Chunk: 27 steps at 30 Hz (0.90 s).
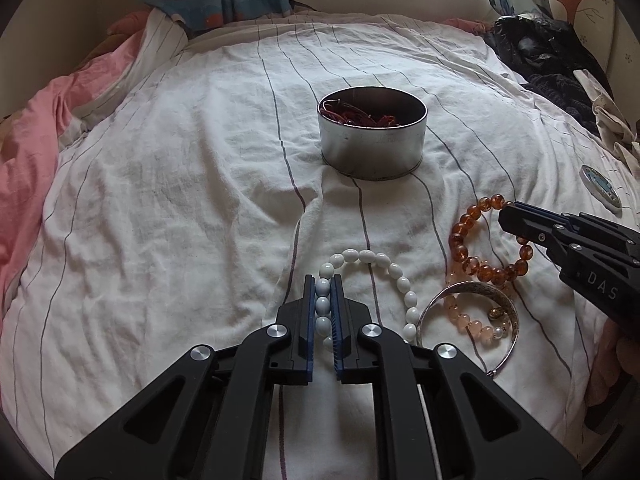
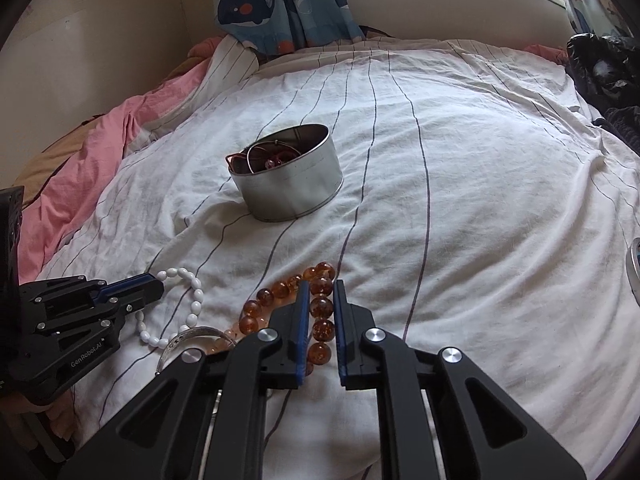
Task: Organize jewelry
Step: 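Carry the white strand with left while right carries the amber bracelet to the tin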
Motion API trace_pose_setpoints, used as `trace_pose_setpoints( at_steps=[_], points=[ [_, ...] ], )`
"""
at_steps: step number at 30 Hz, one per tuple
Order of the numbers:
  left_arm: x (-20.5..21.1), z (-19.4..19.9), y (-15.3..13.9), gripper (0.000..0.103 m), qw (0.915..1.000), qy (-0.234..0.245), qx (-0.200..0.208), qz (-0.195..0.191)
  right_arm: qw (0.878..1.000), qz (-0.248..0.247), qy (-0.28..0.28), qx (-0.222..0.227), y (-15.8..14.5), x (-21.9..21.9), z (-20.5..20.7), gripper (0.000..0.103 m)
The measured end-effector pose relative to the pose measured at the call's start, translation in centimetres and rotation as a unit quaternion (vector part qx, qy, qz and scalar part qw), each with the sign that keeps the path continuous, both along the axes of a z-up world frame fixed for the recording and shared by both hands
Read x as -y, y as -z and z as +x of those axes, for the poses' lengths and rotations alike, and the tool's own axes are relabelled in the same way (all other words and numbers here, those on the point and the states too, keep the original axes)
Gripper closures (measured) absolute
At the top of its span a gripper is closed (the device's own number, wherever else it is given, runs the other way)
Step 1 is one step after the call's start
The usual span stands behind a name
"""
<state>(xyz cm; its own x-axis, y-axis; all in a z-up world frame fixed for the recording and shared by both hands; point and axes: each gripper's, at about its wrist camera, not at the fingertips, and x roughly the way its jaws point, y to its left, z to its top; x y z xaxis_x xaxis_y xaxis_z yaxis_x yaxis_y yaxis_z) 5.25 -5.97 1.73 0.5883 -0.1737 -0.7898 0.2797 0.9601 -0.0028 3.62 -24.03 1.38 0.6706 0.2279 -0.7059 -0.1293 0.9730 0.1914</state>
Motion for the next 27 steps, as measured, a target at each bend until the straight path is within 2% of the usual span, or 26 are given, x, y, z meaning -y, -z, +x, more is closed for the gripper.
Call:
trace_pose_setpoints(
  at_steps=[6,12,21,27],
  points=[
    [0.1,0.0,-1.6,0.096,0.9999,0.005,0.013,-0.007,1.0,0.012,-0.008,0.023,-1.0,-0.2,-0.5,0.091],
    [0.3,-0.1,-3.5,0.096,0.9993,0.007,0.031,-0.021,0.997,0.046,-0.016,0.057,-2.4,0.0,-1.2,0.091],
    [0.7,0.9,-5.3,0.096,0.9979,0.009,0.045,-0.046,0.991,0.122,-0.024,0.051,-3.6,1.1,-0.5,0.091],
    [1.3,2.3,-6.6,0.096,0.9959,0.008,0.058,-0.068,0.99,0.127,-0.033,0.06,-4.9,0.6,0.6,0.091]
  ],
)
